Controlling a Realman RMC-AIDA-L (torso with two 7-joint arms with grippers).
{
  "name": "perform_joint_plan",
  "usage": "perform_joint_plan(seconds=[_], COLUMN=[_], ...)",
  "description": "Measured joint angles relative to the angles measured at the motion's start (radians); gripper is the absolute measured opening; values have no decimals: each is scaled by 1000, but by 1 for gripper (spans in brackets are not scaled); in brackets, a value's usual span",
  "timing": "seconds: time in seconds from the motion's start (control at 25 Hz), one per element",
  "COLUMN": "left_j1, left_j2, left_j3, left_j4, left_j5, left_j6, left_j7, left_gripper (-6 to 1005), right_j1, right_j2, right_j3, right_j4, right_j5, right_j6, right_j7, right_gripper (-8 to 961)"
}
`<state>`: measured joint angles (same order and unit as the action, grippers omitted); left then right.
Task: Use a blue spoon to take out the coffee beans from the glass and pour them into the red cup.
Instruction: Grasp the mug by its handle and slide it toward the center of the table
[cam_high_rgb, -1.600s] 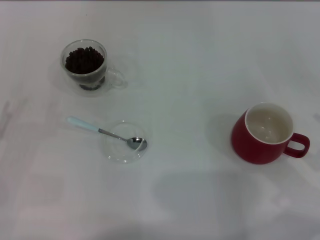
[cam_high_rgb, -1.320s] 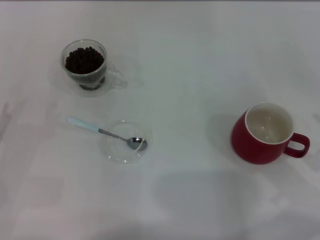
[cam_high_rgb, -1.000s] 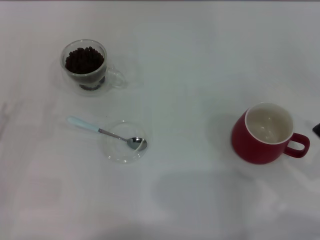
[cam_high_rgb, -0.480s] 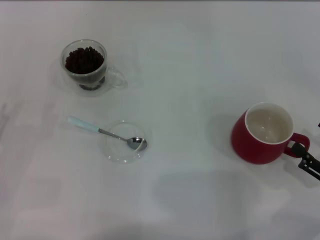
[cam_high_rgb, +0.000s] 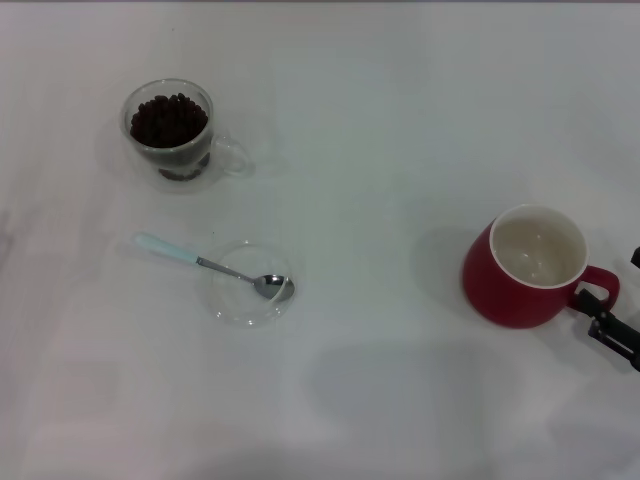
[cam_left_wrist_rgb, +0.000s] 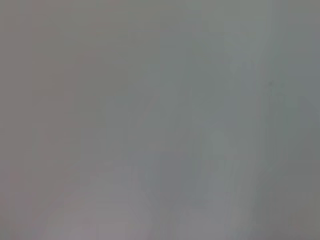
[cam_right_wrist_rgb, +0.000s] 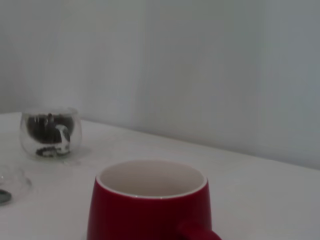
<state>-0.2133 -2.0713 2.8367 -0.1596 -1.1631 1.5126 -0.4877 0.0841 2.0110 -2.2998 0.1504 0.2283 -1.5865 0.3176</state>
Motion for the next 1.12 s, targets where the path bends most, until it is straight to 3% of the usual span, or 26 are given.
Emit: perform_joint_plan(seconds=[0.4,0.72,0.92,1.12], left_j1=[0,0,0,3], left_j2=[0,0,-1,-1], left_j3=[3,3,4,4], left_j4=[0,0,0,0], left_j5=[1,1,2,2], left_j6=[0,0,0,0], left_j7=[0,-1,-1,-1], left_gripper=[714,714,713,713], right_j1=[1,6,10,18], right_j2=[0,0,0,0], right_j3=[-5,-12,-13,-13], right_j4=[-31,-73,-109,-150], right_j5=[-5,-49,-101,-160], right_j6=[37,44,46,49], right_j7=[-58,-85,-88,-89], right_gripper=[764,509,264,218])
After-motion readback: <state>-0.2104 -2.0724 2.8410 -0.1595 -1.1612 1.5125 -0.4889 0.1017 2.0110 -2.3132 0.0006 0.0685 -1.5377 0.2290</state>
